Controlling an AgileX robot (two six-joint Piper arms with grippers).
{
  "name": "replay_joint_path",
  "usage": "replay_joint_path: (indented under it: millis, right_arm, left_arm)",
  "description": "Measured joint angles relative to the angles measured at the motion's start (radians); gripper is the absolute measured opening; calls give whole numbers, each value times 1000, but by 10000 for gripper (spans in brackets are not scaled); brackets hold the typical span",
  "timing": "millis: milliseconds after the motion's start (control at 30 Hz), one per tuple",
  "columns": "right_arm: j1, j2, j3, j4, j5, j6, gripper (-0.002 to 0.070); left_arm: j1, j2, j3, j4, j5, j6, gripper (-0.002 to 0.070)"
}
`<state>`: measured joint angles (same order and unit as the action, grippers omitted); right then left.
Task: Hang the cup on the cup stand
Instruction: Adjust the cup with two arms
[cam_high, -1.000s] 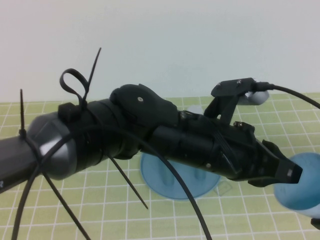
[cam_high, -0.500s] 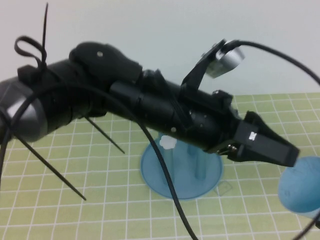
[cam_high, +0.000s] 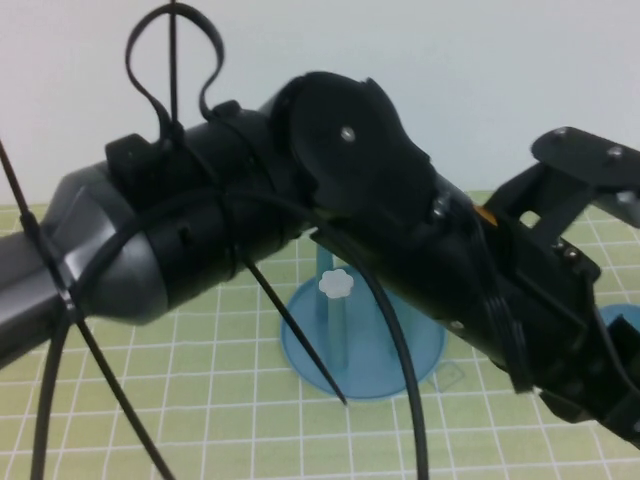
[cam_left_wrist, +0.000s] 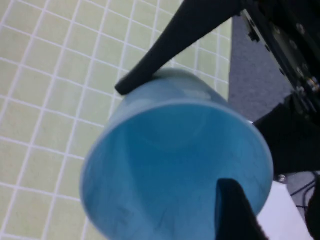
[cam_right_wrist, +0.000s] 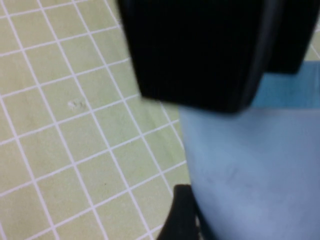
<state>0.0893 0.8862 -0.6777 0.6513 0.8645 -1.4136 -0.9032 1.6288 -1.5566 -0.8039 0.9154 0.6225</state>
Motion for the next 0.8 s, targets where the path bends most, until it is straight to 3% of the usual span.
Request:
replay_joint_path:
  millis: [367, 667, 800]
  right_arm:
    - [0, 0, 0, 3, -6, 9, 599]
    - [0, 0, 0, 12, -14, 9, 599]
    - [0, 1, 0, 12, -17, 9, 598]
  left_arm:
    - [-24, 4, 0, 94, -78, -7, 309]
    - [-31, 52, 0, 65, -66, -21, 291]
    - [-31, 67, 2, 65, -68, -21, 209]
